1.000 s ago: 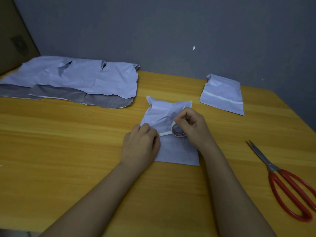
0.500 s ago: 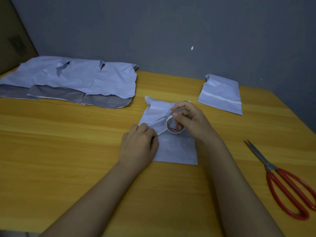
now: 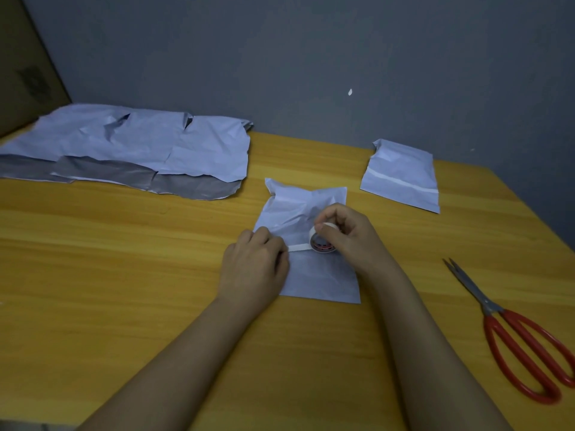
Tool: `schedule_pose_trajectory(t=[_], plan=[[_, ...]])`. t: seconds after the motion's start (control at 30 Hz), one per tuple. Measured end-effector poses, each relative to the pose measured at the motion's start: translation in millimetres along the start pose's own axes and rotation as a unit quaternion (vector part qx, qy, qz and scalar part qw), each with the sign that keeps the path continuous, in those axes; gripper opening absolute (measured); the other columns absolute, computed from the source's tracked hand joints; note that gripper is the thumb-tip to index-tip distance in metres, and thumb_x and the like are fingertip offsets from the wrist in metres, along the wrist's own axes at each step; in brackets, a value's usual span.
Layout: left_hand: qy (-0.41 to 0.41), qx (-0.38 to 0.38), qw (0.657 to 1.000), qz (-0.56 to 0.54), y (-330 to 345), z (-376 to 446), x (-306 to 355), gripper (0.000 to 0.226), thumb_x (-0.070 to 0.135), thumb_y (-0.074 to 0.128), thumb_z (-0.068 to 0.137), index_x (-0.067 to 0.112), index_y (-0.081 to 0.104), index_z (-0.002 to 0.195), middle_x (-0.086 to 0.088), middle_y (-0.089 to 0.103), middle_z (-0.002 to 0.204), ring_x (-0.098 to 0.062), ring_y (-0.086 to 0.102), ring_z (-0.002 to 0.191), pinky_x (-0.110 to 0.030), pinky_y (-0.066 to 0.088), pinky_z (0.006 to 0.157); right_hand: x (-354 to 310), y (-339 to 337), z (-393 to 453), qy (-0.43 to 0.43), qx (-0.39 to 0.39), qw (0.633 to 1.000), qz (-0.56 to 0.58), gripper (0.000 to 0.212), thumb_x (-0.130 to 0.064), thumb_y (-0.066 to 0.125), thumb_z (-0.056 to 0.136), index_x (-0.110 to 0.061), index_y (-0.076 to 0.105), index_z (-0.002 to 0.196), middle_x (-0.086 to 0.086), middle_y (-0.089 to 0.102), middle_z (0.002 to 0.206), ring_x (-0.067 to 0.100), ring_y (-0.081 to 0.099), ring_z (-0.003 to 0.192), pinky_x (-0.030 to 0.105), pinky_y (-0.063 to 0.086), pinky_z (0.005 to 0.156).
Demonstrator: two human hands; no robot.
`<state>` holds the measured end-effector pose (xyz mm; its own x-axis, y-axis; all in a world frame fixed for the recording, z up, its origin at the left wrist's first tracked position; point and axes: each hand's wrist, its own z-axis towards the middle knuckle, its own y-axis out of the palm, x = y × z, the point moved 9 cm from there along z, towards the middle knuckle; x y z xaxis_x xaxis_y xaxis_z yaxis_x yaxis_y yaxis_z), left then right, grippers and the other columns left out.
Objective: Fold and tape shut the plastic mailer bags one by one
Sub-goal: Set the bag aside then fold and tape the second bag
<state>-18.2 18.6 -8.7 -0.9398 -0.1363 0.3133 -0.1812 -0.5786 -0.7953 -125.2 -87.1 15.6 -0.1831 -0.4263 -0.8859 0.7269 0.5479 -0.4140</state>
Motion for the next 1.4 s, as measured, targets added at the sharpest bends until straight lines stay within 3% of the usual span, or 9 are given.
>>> schedule_pose_trajectory(t=[0.3, 0.43, 0.6, 0.87, 1.03, 1.13, 1.3, 1.4], plan=[[0.004, -0.001, 1.000, -0.002, 0.5, -0.1, 0.2, 0.026, 0.034, 0.042, 0.083, 0.019, 0.061, 0.074, 0.001, 0.052, 0.076, -0.023, 0.051, 0.070, -0.032, 0.042, 0.050, 3.6, 1.2, -2.6, 0.000, -0.002, 1.000, -0.020, 0.009, -0.005, 0.056, 0.093, -0.001, 0.058, 0.085, -0.004, 0.042, 0.062, 0.003, 0.042, 0.054, 0.013, 0.037, 0.055], [0.007, 0.000, 1.000, 0.003, 0.6, -0.4, 0.6, 0.026, 0.034, 0.042, 0.084, 0.019, 0.061, 0.074, 0.001, 0.052, 0.076, -0.023, 0.050, 0.069, -0.032, 0.042, 0.049, 3.3, 1.6, -4.6, 0.000, 0.002, 1.000, -0.011, 0.011, -0.005, 0.056, 0.092, -0.010, 0.057, 0.082, -0.004, 0.046, 0.069, 0.002, 0.046, 0.059, 0.013, 0.039, 0.057], [0.010, -0.004, 1.000, 0.008, -0.7, 0.2, 1.1, 0.031, 0.034, 0.039, 0.086, 0.018, 0.063, 0.075, 0.002, 0.052, 0.075, -0.022, 0.050, 0.068, -0.034, 0.044, 0.048, 8.3, 2.0, -7.2, 0.017, 0.004, 1.000, 0.018, 0.014, -0.003, 0.056, 0.093, -0.013, 0.056, 0.082, -0.016, 0.051, 0.065, -0.003, 0.048, 0.059, 0.011, 0.039, 0.057], [0.024, -0.017, 0.997, 0.069, -7.7, -3.5, 14.6, 0.037, 0.036, 0.033, 0.089, 0.020, 0.065, 0.077, 0.002, 0.056, 0.074, -0.022, 0.055, 0.066, -0.028, 0.040, 0.043, 11.7, 0.3, -9.9, 0.021, 0.031, 0.998, 0.048, 0.017, -0.004, 0.058, 0.092, -0.016, 0.055, 0.081, -0.002, 0.053, 0.078, -0.004, 0.052, 0.064, 0.011, 0.040, 0.059], [0.030, -0.039, 0.993, 0.107, -5.0, -8.1, 21.5, 0.046, 0.040, 0.032, 0.089, 0.021, 0.070, 0.105, 0.003, 0.061, 0.079, -0.020, 0.060, 0.069, -0.025, 0.040, 0.043, 14.8, -1.1, -10.0, 0.026, 0.044, 0.996, 0.068, 0.020, -0.002, 0.058, 0.091, -0.017, 0.055, 0.079, -0.001, 0.054, 0.074, -0.002, 0.051, 0.062, 0.012, 0.039, 0.057], [0.038, -0.051, 0.987, 0.147, -0.6, -10.5, 24.9, 0.048, 0.042, 0.031, 0.088, 0.019, 0.071, 0.099, 0.002, 0.060, 0.078, -0.020, 0.059, 0.067, -0.025, 0.040, 0.044, 14.8, -0.6, -9.9, 0.027, 0.044, 0.996, 0.073, 0.019, -0.001, 0.058, 0.090, -0.016, 0.056, 0.079, -0.001, 0.053, 0.073, -0.003, 0.051, 0.060, 0.011, 0.039, 0.057], [0.025, -0.053, 0.986, 0.158, 2.2, -11.2, 28.1, 0.049, 0.044, 0.032, 0.088, 0.016, 0.072, 0.092, -0.004, 0.060, 0.081, -0.024, 0.060, 0.071, -0.031, 0.047, 0.052, 16.4, -1.1, -9.8, 0.028, 0.045, 0.996, 0.076, 0.019, -0.003, 0.059, 0.090, -0.018, 0.056, 0.079, -0.001, 0.054, 0.075, -0.002, 0.052, 0.062, 0.012, 0.041, 0.058], [0.038, -0.062, 0.984, 0.163, 0.8, -7.8, 32.3, 0.049, 0.042, 0.032, 0.089, 0.013, 0.071, 0.085, -0.008, 0.061, 0.088, -0.028, 0.060, 0.081, -0.038, 0.046, 0.072, 18.1, -1.0, -10.1, 0.034, 0.046, 0.995, 0.079, 0.018, -0.004, 0.059, 0.091, -0.018, 0.056, 0.079, -0.003, 0.053, 0.073, -0.003, 0.051, 0.060, 0.012, 0.040, 0.057]])
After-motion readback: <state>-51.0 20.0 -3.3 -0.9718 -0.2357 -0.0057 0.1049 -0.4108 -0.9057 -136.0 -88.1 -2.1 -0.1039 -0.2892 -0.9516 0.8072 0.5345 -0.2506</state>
